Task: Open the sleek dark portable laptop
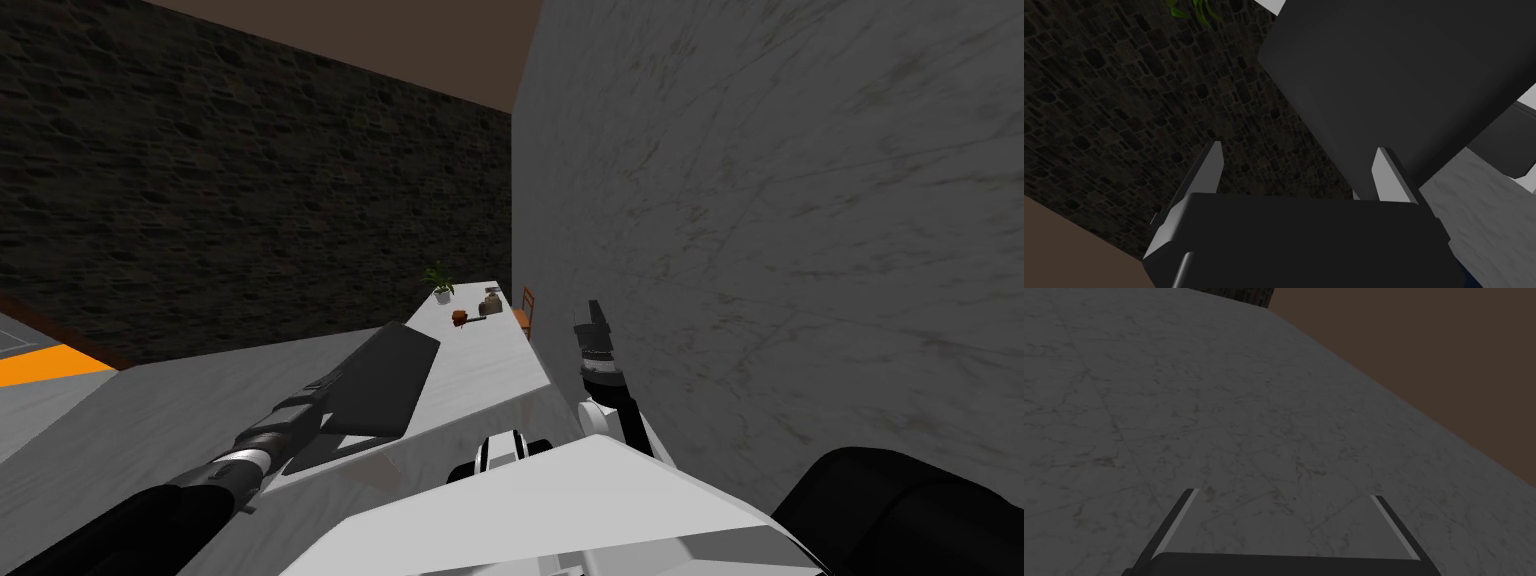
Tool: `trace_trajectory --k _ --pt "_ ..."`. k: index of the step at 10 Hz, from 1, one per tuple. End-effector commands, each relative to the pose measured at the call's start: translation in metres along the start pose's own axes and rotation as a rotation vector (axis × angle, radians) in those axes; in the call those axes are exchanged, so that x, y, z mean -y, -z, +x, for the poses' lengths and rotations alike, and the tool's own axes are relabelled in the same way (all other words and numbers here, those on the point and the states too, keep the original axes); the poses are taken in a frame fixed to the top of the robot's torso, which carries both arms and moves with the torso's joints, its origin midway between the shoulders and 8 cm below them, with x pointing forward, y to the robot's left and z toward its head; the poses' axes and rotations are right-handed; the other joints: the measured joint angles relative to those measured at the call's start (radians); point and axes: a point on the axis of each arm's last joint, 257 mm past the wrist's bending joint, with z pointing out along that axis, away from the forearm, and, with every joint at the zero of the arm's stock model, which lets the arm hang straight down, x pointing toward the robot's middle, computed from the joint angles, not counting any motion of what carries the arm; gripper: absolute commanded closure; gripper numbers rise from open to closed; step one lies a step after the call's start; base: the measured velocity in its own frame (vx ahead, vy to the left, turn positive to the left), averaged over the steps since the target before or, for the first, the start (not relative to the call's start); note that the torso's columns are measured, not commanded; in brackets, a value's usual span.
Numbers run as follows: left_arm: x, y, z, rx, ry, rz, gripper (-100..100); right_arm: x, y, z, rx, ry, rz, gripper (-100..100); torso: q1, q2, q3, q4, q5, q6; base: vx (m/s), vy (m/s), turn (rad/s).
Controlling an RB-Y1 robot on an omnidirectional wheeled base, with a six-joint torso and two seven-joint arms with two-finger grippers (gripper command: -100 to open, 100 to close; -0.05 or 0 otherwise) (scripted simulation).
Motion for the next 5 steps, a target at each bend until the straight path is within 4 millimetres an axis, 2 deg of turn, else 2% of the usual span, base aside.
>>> trace_trajectory --k 1,2,3,5 --pt "0.005 0.003 0.0 0.001 -0.017 0.007 -100 0.0 0.0 0.0 0.0 0.0 0.0 0 -0.001 0.001 0.0 0.0 0.0 0.0 0.011 0.01 -0.002" --pt "0.002 -0.008 -0.02 0.047 -0.01 -0.006 -100 0.0 0.0 0.0 0.0 0.0 0.0 0 -0.001 0.001 0.001 0.0 0.0 0.0 -0.079 -0.005 -0.337" --pt "-0.001 -0.013 -0.031 0.07 -0.002 -0.015 -100 0.0 0.0 0.0 0.0 0.0 0.0 0 -0.001 0.005 0.003 0.001 0.0 0.001 -0.144 -0.001 -0.432" --pt "-0.007 -0.023 -0.053 0.117 0.015 -0.033 -100 0.0 0.0 0.0 0.0 0.0 0.0 0 0.002 0.005 0.003 0.002 0.0 -0.001 -0.152 -0.001 -0.234"
